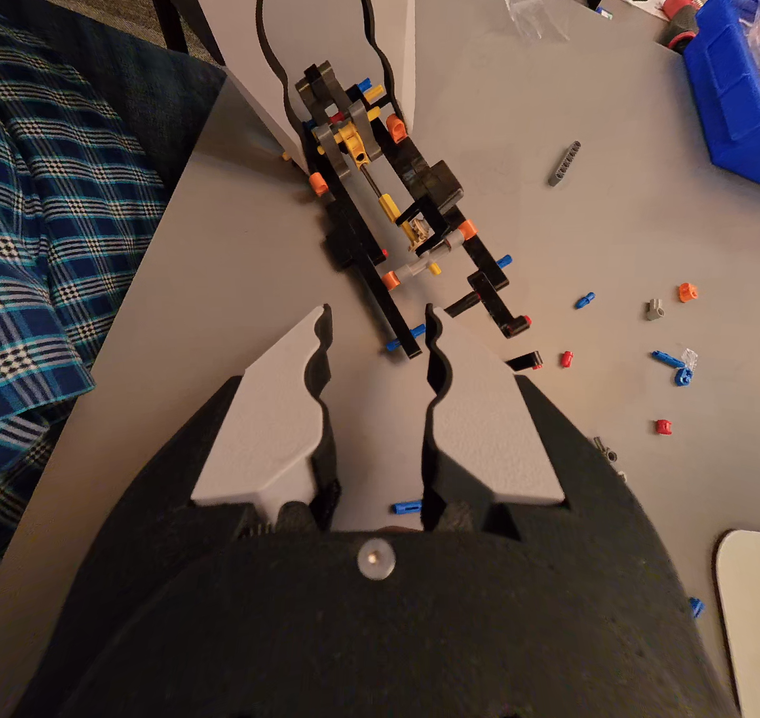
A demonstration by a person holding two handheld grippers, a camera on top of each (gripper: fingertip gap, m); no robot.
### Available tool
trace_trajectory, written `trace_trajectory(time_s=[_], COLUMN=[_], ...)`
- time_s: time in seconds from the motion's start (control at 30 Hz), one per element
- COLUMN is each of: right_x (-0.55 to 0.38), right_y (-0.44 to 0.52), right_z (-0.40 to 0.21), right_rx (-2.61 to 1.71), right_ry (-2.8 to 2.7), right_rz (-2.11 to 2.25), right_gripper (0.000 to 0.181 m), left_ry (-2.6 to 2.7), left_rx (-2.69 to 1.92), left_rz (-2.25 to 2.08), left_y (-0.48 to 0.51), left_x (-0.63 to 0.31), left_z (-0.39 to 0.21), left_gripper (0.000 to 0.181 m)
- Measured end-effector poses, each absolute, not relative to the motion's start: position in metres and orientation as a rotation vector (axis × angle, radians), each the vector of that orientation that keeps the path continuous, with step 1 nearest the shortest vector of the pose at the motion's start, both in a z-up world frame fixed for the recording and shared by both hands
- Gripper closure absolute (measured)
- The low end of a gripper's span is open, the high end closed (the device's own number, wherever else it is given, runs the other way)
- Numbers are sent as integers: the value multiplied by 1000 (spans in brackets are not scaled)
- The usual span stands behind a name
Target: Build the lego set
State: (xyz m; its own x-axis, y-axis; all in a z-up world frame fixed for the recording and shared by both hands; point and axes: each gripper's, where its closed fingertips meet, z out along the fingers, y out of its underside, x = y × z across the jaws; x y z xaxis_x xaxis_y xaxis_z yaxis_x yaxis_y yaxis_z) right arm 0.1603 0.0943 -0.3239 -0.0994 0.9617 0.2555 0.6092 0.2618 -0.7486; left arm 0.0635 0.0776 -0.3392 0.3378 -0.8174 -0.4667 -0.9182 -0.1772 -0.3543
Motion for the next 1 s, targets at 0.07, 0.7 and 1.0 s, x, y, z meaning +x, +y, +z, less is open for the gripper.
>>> trace_trajectory(time_s=[0.07, 0.7, 1.0], right_x=[159, 150, 146], right_y=[95, 90, 84], right_z=[-324, -323, -322], right_rx=[-1430, -1396, -1393], right_ry=[-1803, -1822, -1829], right_rz=[603, 619, 635], right_gripper=[138, 138, 138], left_ry=[1525, 1501, 1195], left_rx=[-2004, -2028, -2310], left_rz=[258, 185, -313], left_y=[79, 80, 75], left_x=[62, 63, 64], left_z=[-338, -339, -341], left_gripper=[125, 125, 126])
